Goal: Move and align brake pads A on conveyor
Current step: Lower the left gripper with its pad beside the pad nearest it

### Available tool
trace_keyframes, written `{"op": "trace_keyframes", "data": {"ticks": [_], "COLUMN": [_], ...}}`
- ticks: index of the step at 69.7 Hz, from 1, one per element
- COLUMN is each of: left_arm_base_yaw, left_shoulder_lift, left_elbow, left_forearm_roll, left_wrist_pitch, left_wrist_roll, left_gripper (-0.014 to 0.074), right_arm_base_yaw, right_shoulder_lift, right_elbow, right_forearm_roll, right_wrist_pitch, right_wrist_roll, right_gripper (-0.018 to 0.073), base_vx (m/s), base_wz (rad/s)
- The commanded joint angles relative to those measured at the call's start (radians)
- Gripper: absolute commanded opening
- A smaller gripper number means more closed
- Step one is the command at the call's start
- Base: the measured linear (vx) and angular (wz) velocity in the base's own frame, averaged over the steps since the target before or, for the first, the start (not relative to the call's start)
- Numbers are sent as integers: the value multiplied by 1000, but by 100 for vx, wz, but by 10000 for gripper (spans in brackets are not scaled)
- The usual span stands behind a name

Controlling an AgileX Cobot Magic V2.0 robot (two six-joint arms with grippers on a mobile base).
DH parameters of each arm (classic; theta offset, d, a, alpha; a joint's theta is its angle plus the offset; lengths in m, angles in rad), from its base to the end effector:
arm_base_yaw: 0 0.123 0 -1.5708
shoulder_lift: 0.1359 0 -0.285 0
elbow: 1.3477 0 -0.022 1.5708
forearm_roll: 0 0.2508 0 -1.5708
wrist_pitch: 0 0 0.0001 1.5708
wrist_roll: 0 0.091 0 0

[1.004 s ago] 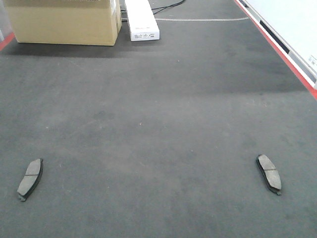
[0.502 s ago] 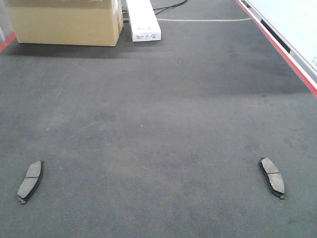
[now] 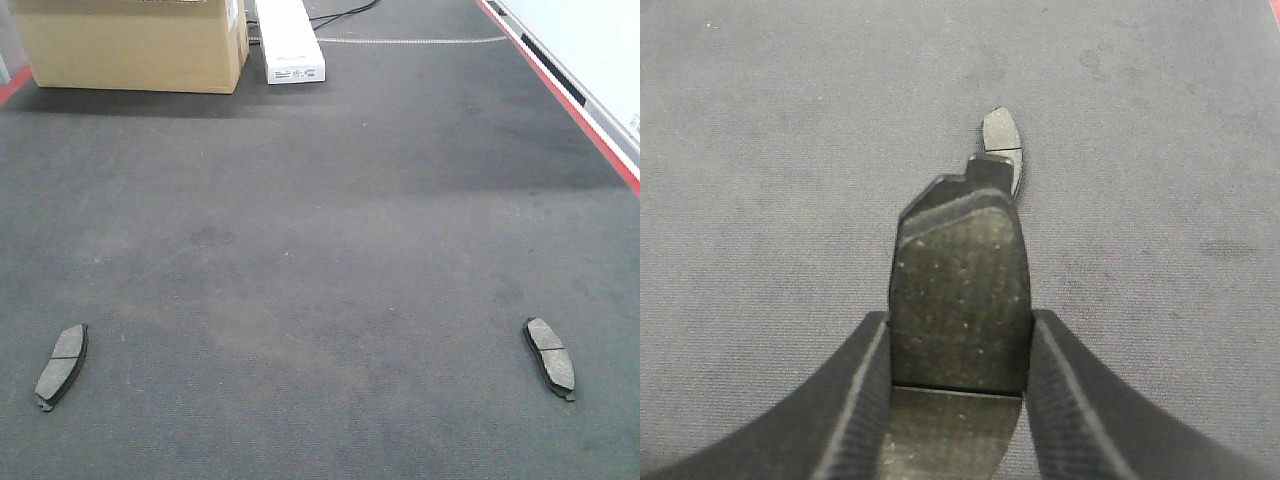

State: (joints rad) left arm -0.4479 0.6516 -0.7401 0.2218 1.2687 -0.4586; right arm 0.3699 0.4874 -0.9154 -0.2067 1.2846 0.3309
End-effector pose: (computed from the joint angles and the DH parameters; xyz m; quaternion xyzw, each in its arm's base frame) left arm 0.0834 -0.0189 0.3117 0.0018 0.9657 -0.0037 0.2598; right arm 0.0441 -0.0021 0.3703 -0.0061 0.9159 0.0369 0.3996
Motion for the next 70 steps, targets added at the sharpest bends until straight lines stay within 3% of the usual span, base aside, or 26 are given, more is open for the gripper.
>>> {"op": "trace_keyframes", "data": {"ticks": [1, 49, 70], "left_arm_base_yaw": [-4, -4, -4], "left_shoulder_lift": [5, 5, 86], "left_elbow": [-30, -30, -31], "left_forearm_roll": [16, 3, -37], "left_wrist_pitch": [-14, -40, -316], "left_wrist_roll": [-8, -8, -8], "left_gripper": [-6, -6, -6], "right_arm_base_yaw": [-4, -4, -4], "right_shoulder_lift": [7, 7, 7], "right_elbow": [-26, -26, -26], "right_forearm_roll": [-24, -24, -24], "right_wrist_pitch": [1, 1, 1], "right_wrist_roll": [-7, -7, -7], "right_gripper": [-1, -1, -1], "base_vx": [0, 0, 0], "base_wz": [0, 0, 0]}}
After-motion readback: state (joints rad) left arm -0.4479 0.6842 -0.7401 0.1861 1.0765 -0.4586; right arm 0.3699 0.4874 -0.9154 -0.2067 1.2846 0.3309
